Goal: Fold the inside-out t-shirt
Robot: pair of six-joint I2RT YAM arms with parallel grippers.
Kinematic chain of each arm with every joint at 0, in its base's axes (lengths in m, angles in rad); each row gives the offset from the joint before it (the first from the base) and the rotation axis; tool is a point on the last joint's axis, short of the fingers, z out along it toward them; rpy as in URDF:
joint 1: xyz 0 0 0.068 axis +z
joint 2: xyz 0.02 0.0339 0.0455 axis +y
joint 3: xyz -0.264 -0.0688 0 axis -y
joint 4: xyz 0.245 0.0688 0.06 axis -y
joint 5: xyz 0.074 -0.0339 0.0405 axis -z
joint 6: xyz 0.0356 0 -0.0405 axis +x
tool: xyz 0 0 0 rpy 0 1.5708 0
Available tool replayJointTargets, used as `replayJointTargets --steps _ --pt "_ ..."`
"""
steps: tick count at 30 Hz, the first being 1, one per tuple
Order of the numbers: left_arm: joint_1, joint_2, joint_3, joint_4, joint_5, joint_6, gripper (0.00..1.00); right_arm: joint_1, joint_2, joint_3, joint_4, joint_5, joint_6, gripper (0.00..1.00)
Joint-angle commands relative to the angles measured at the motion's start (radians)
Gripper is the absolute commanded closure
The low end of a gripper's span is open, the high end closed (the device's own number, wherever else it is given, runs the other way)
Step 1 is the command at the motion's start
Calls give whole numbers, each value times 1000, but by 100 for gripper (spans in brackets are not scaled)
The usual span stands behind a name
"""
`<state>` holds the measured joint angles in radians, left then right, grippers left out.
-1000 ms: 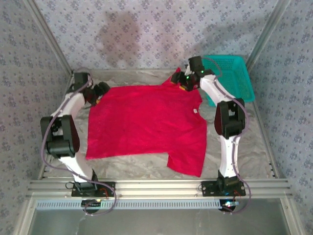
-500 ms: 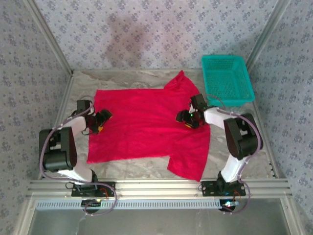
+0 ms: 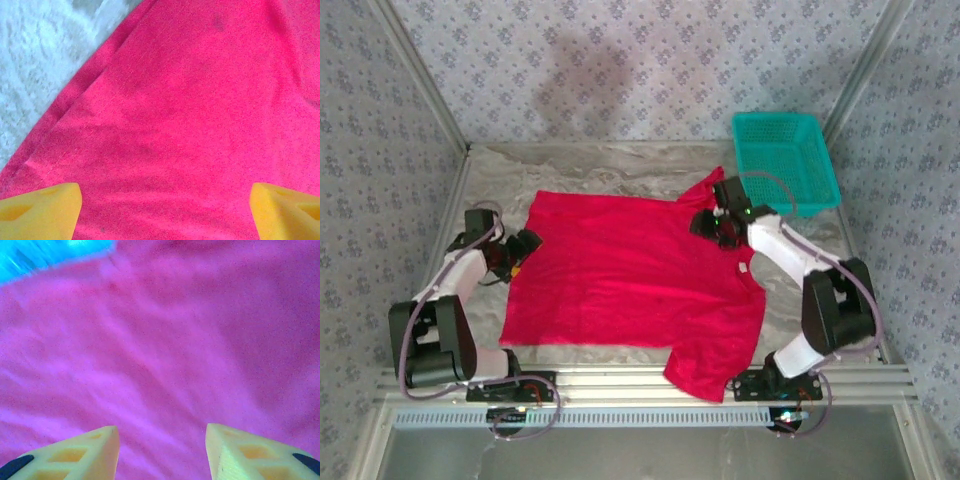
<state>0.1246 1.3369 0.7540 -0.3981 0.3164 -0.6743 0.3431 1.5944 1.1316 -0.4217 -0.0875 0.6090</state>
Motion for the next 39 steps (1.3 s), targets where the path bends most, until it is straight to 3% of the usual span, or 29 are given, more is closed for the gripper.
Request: replayJointTargets --steps 1,6,11,18,22,31,34,39 --pt "3 -40 25 -33 -23 21 12 -37 162 173 -53 48 -71 55" --pt "6 -56 15 -31 -35 25 12 -68 398 437 -146 83 -96 57" --pt "7 -49 19 -23 -37 30 12 -84 503 575 -171 91 -113 57" --pt "8 -28 33 -22 -29 30 12 -101 578 649 -175 83 -116 57" --pt "9 -23 38 -22 -30 33 13 -110 600 671 -187 66 -108 62" --pt "10 -13 45 -22 -29 34 13 -111 616 684 -209 75 -103 59" --pt "10 -13 46 -21 -27 33 13 -113 624 687 -206 68 -98 66" --pt "10 -12 45 -22 -27 35 13 -113 631 700 -202 66 -94 86"
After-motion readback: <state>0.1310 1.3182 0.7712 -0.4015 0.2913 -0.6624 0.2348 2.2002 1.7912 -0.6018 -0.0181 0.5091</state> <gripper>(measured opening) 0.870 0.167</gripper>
